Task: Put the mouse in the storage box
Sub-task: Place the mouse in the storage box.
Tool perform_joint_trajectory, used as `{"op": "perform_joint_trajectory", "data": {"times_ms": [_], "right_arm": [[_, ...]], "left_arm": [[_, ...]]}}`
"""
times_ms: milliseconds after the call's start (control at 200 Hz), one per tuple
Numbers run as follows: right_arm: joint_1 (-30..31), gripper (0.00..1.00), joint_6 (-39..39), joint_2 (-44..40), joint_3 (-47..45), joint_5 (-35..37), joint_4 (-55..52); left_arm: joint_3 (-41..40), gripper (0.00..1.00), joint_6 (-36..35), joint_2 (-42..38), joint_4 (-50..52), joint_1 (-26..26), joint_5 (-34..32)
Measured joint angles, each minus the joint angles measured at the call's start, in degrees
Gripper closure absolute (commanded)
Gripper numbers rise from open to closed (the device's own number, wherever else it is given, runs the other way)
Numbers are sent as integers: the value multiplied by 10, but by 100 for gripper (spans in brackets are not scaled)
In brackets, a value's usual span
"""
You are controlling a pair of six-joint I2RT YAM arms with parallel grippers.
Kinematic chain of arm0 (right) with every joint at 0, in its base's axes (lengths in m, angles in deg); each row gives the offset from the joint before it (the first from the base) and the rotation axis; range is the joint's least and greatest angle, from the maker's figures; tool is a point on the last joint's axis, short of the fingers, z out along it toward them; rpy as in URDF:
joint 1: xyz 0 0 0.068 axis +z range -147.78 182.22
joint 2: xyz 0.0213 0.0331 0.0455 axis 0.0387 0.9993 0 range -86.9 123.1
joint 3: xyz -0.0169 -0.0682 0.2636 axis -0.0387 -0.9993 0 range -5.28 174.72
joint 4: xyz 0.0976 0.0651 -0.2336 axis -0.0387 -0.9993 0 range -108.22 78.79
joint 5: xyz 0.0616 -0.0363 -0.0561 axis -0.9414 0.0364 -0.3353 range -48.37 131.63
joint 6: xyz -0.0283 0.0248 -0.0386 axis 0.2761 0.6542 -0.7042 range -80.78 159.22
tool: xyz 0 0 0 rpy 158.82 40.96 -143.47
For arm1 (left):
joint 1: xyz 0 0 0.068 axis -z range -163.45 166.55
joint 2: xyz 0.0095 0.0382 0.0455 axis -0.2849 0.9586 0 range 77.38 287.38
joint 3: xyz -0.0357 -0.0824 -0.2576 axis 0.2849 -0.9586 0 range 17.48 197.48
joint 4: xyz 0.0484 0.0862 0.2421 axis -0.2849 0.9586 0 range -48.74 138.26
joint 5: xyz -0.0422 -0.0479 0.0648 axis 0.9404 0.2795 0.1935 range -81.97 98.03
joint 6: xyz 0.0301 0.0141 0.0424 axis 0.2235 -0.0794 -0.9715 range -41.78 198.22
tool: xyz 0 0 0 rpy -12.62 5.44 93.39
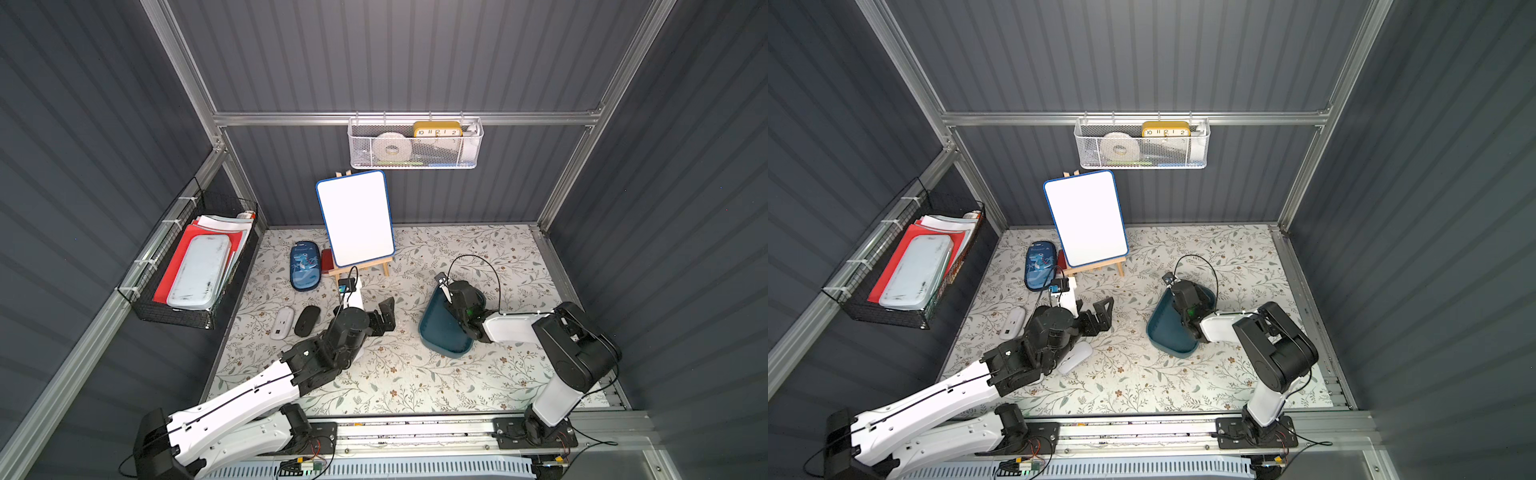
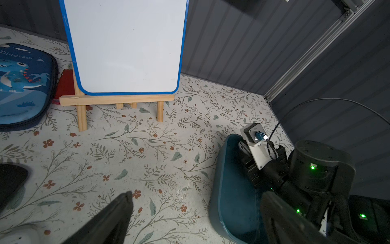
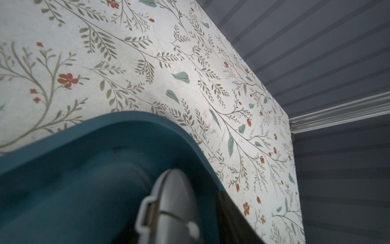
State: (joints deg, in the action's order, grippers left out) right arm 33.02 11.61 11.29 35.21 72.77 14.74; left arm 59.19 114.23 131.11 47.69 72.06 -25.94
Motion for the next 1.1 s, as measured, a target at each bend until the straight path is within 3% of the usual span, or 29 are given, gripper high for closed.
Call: {"op": "perform_joint_trajectory", "data": {"times_ms": [155, 210, 295, 560, 755, 1101], "right_arm": [[4, 34, 16, -5, 4, -9, -35], [4, 22, 26, -11, 7, -18, -52], [5, 16, 37, -33, 15, -38, -85], [5, 13, 82, -113, 41, -100, -162], [5, 12, 113, -188, 43, -130, -208], [5, 9, 201, -338, 15, -203, -251]], "left_arm": [[0, 1, 0, 9, 0, 0, 6], [0, 1, 2, 16, 1, 0, 9], [2, 1, 13, 29, 5, -1, 14], [2, 1, 67, 87, 27, -13, 61], [-2, 1, 89, 125, 24, -81, 125], [-12, 1, 114, 230, 27, -146, 190]]}}
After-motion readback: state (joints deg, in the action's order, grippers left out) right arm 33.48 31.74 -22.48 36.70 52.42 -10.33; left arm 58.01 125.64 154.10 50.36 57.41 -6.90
